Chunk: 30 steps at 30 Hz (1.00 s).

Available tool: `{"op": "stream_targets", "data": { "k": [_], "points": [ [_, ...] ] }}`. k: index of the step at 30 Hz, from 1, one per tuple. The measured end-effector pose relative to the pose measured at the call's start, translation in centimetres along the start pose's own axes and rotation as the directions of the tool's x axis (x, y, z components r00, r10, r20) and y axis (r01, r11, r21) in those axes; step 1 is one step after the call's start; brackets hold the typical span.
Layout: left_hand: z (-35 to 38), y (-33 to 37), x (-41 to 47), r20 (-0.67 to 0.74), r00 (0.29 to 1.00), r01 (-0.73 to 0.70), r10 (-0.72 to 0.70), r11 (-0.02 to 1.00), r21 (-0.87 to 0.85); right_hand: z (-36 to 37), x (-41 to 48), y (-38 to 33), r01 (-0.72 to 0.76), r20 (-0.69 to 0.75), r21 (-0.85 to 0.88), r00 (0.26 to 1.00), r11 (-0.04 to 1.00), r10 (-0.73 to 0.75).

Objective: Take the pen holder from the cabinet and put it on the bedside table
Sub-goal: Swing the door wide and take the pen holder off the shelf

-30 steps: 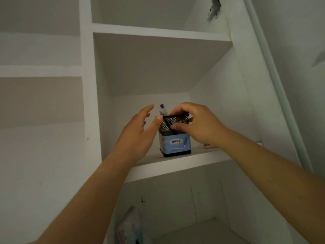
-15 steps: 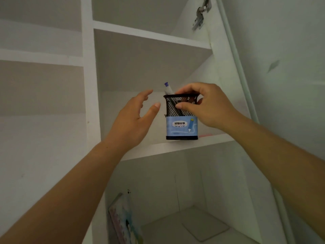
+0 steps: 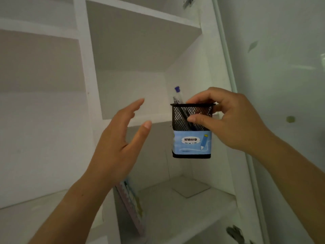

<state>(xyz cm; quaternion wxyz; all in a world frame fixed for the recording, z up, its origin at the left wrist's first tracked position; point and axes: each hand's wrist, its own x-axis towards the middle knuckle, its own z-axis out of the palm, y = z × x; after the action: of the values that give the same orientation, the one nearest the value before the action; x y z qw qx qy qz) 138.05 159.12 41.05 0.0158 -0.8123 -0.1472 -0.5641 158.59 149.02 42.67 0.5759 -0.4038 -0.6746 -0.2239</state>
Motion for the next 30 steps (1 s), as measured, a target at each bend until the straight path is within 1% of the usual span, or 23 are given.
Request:
{"op": "stream_targets", "data": {
  "k": [7, 11, 13, 17, 19, 23, 26, 30],
  "points": [
    [1.6, 0.2, -9.1, 0.097, 0.990, 0.109, -0.106, 0.994, -0.020, 3.2, -8.4, -0.1, -0.073, 0.187, 0.074, 0.981, 0.995, 0.058],
    [2.3, 0.4, -14.3, 0.126, 0.971, 0.210, -0.203, 0.977, -0.045, 5.4, -13.3, 0.6, -0.136, 0.248, 0.153, 0.964, 0.979, 0.095],
    [2.8, 0.5, -16.9, 0.159, 0.954, 0.261, -0.254, 0.965, -0.030, 6.6, -15.7, 0.9, -0.165, 0.275, 0.166, 0.955, 0.972, 0.115],
    [3.9, 0.6, -21.6, 0.215, 0.899, 0.379, -0.381, 0.924, 0.051, 8.6, -19.9, 1.7, -0.224, 0.352, 0.163, 0.923, 0.961, 0.155],
    [4.4, 0.9, -23.7, 0.221, 0.867, 0.435, -0.447, 0.894, 0.103, 9.3, -21.6, 2.0, -0.242, 0.389, 0.149, 0.906, 0.959, 0.168],
    [5.2, 1.8, -26.8, 0.232, 0.800, 0.535, -0.553, 0.833, 0.141, 9.9, -24.0, 2.5, -0.266, 0.459, 0.127, 0.870, 0.955, 0.181],
    [5.6, 3.2, -28.3, 0.224, 0.767, 0.568, -0.601, 0.799, 0.200, 9.7, -25.5, 2.7, -0.270, 0.501, 0.168, 0.851, 0.948, 0.154],
    [5.8, 5.4, -29.5, 0.185, 0.707, 0.631, -0.683, 0.726, 0.272, 9.5, -27.0, 2.5, -0.291, 0.548, 0.246, 0.828, 0.925, 0.114]
  ]
}}
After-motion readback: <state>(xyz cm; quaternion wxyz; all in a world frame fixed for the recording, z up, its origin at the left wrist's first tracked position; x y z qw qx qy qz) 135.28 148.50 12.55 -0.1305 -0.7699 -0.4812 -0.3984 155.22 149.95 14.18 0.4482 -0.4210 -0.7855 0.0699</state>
